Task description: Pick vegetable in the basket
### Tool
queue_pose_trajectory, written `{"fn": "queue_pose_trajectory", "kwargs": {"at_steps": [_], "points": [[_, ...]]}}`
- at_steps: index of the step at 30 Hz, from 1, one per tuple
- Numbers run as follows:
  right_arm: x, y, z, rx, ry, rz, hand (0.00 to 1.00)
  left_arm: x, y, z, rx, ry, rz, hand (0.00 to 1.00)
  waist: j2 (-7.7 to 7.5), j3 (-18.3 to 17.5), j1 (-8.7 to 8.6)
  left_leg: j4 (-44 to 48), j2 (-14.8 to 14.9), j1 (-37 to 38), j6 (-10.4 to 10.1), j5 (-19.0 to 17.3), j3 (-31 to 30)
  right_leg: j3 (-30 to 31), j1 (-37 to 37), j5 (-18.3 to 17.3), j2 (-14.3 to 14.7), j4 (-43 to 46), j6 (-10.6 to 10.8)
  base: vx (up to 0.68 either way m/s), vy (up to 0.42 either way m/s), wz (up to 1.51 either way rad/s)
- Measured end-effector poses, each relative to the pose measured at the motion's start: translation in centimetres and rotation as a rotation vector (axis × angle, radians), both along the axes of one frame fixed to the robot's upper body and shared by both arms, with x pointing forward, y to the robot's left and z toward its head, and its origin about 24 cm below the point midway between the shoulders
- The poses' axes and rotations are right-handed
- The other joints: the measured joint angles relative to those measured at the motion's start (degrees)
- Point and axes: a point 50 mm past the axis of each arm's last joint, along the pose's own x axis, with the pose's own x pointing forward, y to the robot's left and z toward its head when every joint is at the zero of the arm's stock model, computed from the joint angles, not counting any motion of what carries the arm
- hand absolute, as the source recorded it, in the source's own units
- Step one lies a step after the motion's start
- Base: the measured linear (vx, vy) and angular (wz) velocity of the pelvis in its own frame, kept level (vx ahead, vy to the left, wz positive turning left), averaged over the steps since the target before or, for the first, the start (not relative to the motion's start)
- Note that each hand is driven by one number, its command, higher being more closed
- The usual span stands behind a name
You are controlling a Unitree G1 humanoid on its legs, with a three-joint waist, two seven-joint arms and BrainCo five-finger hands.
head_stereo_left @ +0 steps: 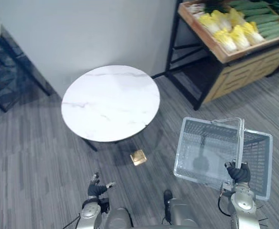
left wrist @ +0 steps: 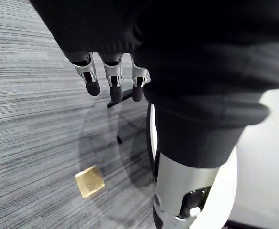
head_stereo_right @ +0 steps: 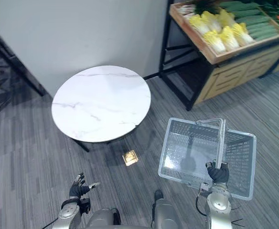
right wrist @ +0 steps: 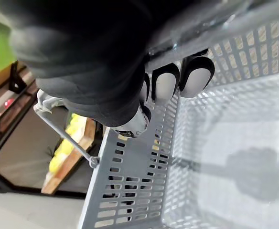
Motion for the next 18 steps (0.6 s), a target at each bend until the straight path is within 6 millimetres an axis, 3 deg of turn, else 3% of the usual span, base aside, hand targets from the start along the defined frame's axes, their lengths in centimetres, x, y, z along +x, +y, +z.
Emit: {"fn": "queue_pose_trajectory", "kwargs": {"at_steps": [3, 4, 6, 7, 8, 9, 12, 13, 14, 15, 16, 18], "points": [[0.6, 0.1, -0.8, 0.018, 0.023, 0.003, 1.0, 1.1, 0.6, 0.9, 0.024, -0.042, 0.006, 0.0, -1.24, 0.4, -0.46, -1.7, 1.1, 1.7, -0.1, 0.1, 6.4, -16.2, 0.1, 0.4, -4.7, -2.4, -4.5, 0.03, 0.03, -1.12], [1.3, 0.3, -1.3, 0.025, 0.04, 0.012, 1.0, 1.4, 1.1, 1.2, 0.041, -0.053, 0.016, 0.0, -1.81, 0.3, -0.6, -2.7, 1.5, 2.6, -0.6, 0.4, 10.0, -24.3, 0.0, 0.4, -6.9, -2.7, -6.0, 0.05, 0.0, -1.13], [2.5, 0.6, -1.8, 0.033, 0.063, 0.033, 1.0, 1.5, 1.4, 1.3, 0.045, -0.059, 0.033, 0.0, -2.07, 0.2, -0.4, -4.0, 2.1, 4.9, -1.5, 0.9, 15.6, -33.3, -0.1, 0.1, -8.9, -2.4, -7.1, 0.11, -0.047, -1.59], [2.8, 0.8, -2.1, 0.031, 0.079, 0.044, 1.0, 1.4, 1.6, 1.3, 0.047, -0.058, 0.039, 0.0, -2.11, 0.2, -0.33, -4.5, 2.0, 6.3, -1.8, 1.1, 17.4, -35.0, -0.2, 0.4, -9.1, -2.2, -7.1, 0.22, -0.159, -1.9], [2.8, 0.8, -2.5, 0.028, 0.099, 0.046, 1.0, 1.4, 1.7, 1.4, 0.051, -0.059, 0.039, 0.0, -2.23, 0.3, -0.84, -5.0, 1.5, 8.2, -1.9, 1.2, 17.5, -32.4, -0.8, 4.1, -8.4, -1.7, -6.1, 0.21, -0.158, -1.49], [2.7, 0.6, -2.7, 0.018, 0.113, 0.047, 1.0, 1.4, 1.7, 1.3, 0.05, -0.057, 0.039, 0.0, -1.78, 0.4, -1.61, -5.3, 1.5, 9.2, -1.9, 1.2, 17.5, -30.7, -1.1, 4.4, -7.5, -0.7, -5.2, 0.17, -0.153, -1.17], [2.3, 0.3, -3.0, 0.006, 0.136, 0.044, 1.0, 1.5, 1.5, 1.3, 0.047, -0.059, 0.035, 0.0, -0.5, 0.3, -3.39, -1.4, 4.6, 11.0, -2.2, 1.4, 16.8, -27.7, -1.0, 1.6, -4.4, 1.6, -5.4, 0.19, -0.114, -0.84], [1.7, 0.1, -3.3, 0.007, 0.151, 0.034, 1.0, 2.0, 1.3, 1.5, 0.057, -0.066, 0.014, 0.0, -0.32, 0.4, -3.68, 5.4, 8.1, 10.5, -1.8, 2.2, 15.3, -26.2, -0.1, 0.3, -2.3, 2.0, -5.8, 0.34, -0.167, -0.98], [1.0, -0.1, -3.5, 0.007, 0.165, 0.022, 1.0, 2.3, 1.2, 1.5, 0.071, -0.065, -0.007, 0.0, -0.15, 0.6, -3.07, 15.3, 12.3, 9.0, 3.8, 5.5, 12.8, -24.3, 2.0, -1.2, 0.1, 1.7, -6.5, 0.34, -0.197, -1.01], [0.7, -0.2, -3.5, 0.005, 0.168, 0.018, 1.0, 2.2, 1.1, 1.4, 0.076, -0.056, -0.018, 0.0, -0.15, 0.7, -2.94, 20.2, 14.1, 7.7, 8.8, 8.7, 10.8, -23.5, 3.4, -2.0, 1.3, 1.7, -7.0, 0.37, -0.165, -1.15], [0.2, -0.3, -3.3, -0.008, 0.164, 0.018, 1.0, 1.3, 1.0, 0.8, 0.077, -0.024, -0.02, 0.0, -0.06, 0.8, -2.75, 30.2, 15.1, 3.8, 13.3, 18.2, 1.3, -20.1, 7.2, -3.8, 2.6, 1.2, -7.1, 0.26, -0.065, -0.98], [0.3, -0.4, -2.7, -0.023, 0.143, 0.014, 1.0, 0.7, 0.9, 0.5, 0.074, -0.006, -0.021, 0.0, -0.06, 0.8, -2.72, 36.4, 12.4, -2.5, 6.2, 10.7, -6.3, -16.7, 8.6, -5.7, 2.7, 1.7, -7.2, 0.32, 0.034, -1.02]]}}
